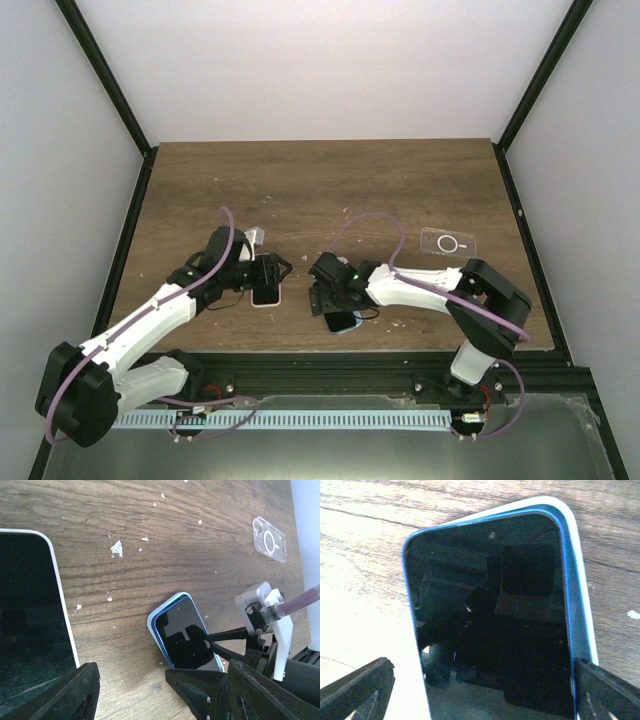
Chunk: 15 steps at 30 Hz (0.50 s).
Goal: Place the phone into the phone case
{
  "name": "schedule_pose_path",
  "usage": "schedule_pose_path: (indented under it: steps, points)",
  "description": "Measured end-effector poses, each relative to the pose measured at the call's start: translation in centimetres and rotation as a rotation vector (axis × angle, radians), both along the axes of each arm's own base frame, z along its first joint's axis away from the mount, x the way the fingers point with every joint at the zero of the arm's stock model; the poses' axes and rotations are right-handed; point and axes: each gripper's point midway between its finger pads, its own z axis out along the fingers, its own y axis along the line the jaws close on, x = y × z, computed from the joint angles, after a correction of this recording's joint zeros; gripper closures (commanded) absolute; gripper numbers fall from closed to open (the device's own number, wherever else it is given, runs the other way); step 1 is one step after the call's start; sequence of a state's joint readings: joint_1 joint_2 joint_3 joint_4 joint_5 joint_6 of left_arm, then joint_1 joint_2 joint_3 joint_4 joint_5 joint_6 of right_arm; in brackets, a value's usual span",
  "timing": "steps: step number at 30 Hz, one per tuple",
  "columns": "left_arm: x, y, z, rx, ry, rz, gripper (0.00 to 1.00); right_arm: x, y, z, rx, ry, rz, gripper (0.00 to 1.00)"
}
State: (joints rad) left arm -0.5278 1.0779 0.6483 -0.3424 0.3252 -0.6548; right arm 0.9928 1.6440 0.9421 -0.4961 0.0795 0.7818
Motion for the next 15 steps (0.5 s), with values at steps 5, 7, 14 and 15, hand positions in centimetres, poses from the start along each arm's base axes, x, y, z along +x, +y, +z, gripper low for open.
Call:
schedule_pose_path:
  steps: [5,7,14,15]
  points:
    - [-0.1,-0.2,-0.1,-0.005,0.009,-0.009,0.32,0.1,-0.1,1.8,0.031,-0.027,0.001,0.0]
    - [-0.2,-0.2,-0.1,-0.009,0.012,-0.013,0.35,0.1,-0.1,2.5,0.049,-0.039,-0.001,0.0]
    - [-0.7,-0.9,-0.4,-0.044,0.055,-0.032,0.42,-0.4,-2.1,0.9,0.03,-0.011,-0.01,0.05]
    - [-0.8,-0.9,-0.6,-0.046,0.063,-0.033,0.42,-0.6,-2.5,0.4,0.02,-0.003,-0.011,0.05]
